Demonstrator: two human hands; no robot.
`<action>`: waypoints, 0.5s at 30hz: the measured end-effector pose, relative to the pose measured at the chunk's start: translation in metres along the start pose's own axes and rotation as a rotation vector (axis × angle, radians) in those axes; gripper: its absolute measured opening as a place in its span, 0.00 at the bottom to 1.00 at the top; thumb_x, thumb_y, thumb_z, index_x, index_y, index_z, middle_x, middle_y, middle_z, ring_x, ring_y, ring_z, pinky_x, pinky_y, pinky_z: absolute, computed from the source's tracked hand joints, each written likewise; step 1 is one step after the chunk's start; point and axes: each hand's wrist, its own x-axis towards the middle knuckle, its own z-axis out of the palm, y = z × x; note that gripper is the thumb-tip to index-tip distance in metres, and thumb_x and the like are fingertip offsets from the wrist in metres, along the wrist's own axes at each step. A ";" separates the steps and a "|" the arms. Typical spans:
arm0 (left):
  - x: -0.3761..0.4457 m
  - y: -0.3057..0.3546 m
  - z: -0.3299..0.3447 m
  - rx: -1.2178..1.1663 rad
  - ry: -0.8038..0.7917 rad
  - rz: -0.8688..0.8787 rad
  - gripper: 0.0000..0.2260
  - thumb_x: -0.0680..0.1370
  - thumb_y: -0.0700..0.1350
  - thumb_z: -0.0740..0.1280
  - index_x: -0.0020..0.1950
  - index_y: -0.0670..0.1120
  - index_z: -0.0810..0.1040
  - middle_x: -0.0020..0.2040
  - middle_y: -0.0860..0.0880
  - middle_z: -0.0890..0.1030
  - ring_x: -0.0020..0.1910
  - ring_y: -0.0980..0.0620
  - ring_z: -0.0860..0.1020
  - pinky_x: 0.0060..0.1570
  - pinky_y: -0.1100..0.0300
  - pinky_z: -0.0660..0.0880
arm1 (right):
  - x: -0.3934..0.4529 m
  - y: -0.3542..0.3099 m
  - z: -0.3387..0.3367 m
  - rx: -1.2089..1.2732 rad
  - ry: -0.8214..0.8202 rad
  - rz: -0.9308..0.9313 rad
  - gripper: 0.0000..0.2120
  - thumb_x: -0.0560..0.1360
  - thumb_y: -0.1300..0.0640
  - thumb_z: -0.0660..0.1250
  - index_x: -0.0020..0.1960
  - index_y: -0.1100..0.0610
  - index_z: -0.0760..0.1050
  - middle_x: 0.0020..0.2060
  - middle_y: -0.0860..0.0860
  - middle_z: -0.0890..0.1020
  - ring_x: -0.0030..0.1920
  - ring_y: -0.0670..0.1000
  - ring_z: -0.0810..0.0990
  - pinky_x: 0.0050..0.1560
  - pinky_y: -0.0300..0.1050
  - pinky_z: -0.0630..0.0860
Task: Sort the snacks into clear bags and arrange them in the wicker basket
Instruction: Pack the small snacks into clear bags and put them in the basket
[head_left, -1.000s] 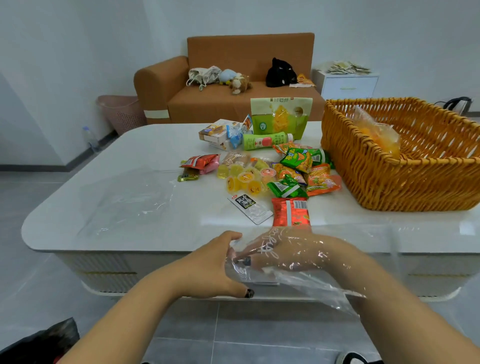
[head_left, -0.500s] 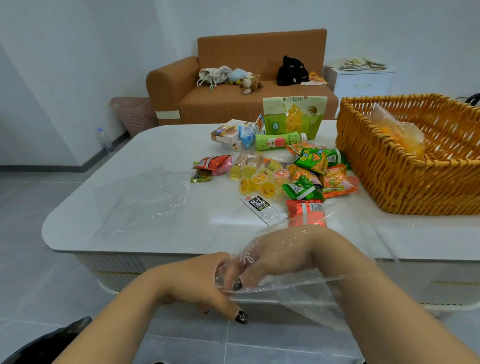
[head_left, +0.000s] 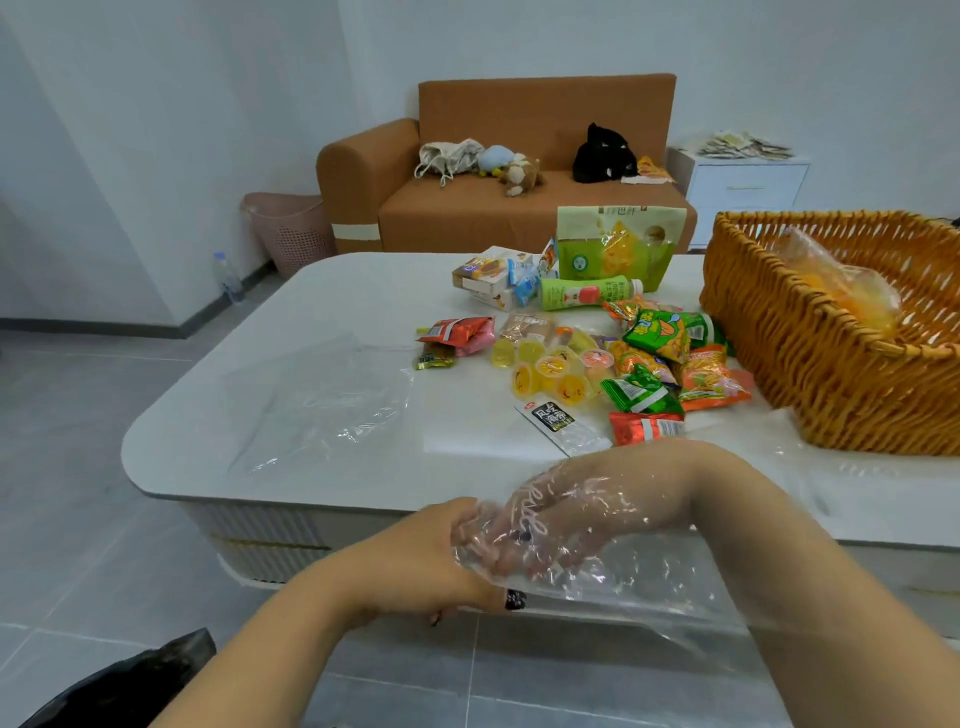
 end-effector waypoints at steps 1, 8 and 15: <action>-0.002 -0.001 -0.005 -0.004 0.041 -0.012 0.29 0.71 0.45 0.77 0.69 0.53 0.70 0.55 0.55 0.80 0.30 0.62 0.76 0.34 0.63 0.73 | 0.002 0.004 0.000 0.010 0.026 -0.035 0.20 0.75 0.58 0.67 0.66 0.59 0.74 0.45 0.40 0.77 0.47 0.40 0.76 0.55 0.28 0.73; -0.015 -0.014 -0.035 -0.170 0.333 -0.054 0.33 0.74 0.42 0.74 0.76 0.48 0.63 0.56 0.45 0.79 0.24 0.58 0.69 0.28 0.64 0.68 | -0.018 0.031 -0.021 0.616 0.275 -0.464 0.19 0.67 0.63 0.66 0.57 0.60 0.80 0.57 0.56 0.82 0.62 0.54 0.79 0.64 0.54 0.73; -0.010 -0.018 -0.034 -0.275 0.467 -0.114 0.36 0.72 0.40 0.75 0.76 0.45 0.61 0.54 0.49 0.79 0.25 0.58 0.71 0.27 0.66 0.69 | 0.001 0.023 -0.005 0.104 0.707 -0.442 0.12 0.73 0.65 0.71 0.47 0.48 0.84 0.47 0.40 0.85 0.53 0.40 0.81 0.58 0.37 0.74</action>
